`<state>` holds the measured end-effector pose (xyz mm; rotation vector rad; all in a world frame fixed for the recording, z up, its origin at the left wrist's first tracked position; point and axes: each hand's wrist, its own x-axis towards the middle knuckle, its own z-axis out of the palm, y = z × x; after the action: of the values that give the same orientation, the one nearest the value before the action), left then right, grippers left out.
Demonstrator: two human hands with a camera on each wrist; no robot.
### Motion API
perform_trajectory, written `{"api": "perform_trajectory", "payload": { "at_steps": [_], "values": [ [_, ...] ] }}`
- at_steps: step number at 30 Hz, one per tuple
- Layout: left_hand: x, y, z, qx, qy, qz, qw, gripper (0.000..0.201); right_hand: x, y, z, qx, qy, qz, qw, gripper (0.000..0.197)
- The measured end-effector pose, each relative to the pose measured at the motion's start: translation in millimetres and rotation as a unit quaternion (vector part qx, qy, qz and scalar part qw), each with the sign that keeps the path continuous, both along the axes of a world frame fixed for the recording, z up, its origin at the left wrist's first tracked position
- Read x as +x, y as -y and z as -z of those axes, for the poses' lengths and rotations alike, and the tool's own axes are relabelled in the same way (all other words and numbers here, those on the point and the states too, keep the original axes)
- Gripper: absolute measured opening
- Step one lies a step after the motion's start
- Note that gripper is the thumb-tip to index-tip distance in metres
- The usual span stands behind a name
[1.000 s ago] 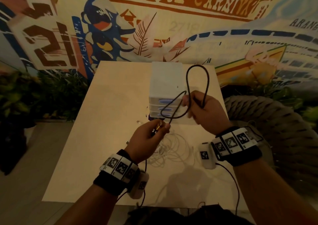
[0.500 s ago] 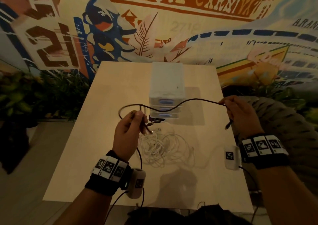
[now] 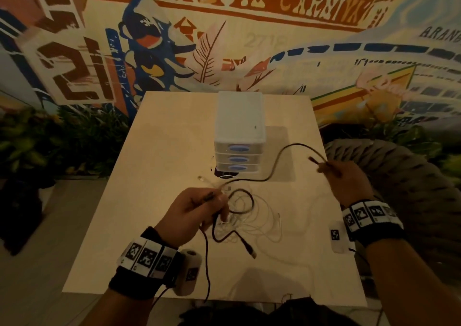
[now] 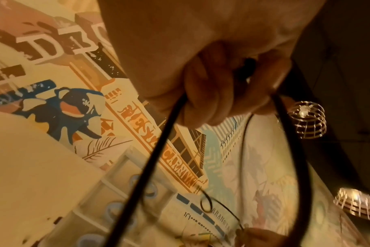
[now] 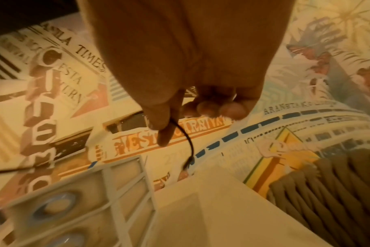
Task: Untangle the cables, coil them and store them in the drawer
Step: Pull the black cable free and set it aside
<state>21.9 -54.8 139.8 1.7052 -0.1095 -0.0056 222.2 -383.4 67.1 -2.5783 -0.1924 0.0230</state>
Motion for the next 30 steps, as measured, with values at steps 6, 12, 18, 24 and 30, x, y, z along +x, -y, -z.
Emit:
{"api": "perform_trajectory", "payload": {
  "at_steps": [6,12,18,24,30],
  "values": [
    [-8,-3,-2,0.187,-0.111,0.088,0.972,0.048,-4,-2,-24,0.077,-0.014,0.004,0.997,0.018],
    [-11,-17,2,0.208,-0.096,0.008,0.973,0.040,-21,-28,-61,0.313,0.026,-0.063,0.947,0.026],
    [4,-6,-7,0.150,-0.043,-0.159,0.975,0.038,-53,-75,-80,0.319,0.013,-0.188,0.929,0.021],
    [16,16,-15,0.042,-0.071,-0.123,0.989,0.046,-105,-119,-82,0.278,-0.060,-0.335,0.898,0.024],
    [18,22,-13,-0.014,-0.066,-0.114,0.991,0.036,-121,-128,-69,0.239,-0.080,-0.400,0.881,0.028]
  ]
}}
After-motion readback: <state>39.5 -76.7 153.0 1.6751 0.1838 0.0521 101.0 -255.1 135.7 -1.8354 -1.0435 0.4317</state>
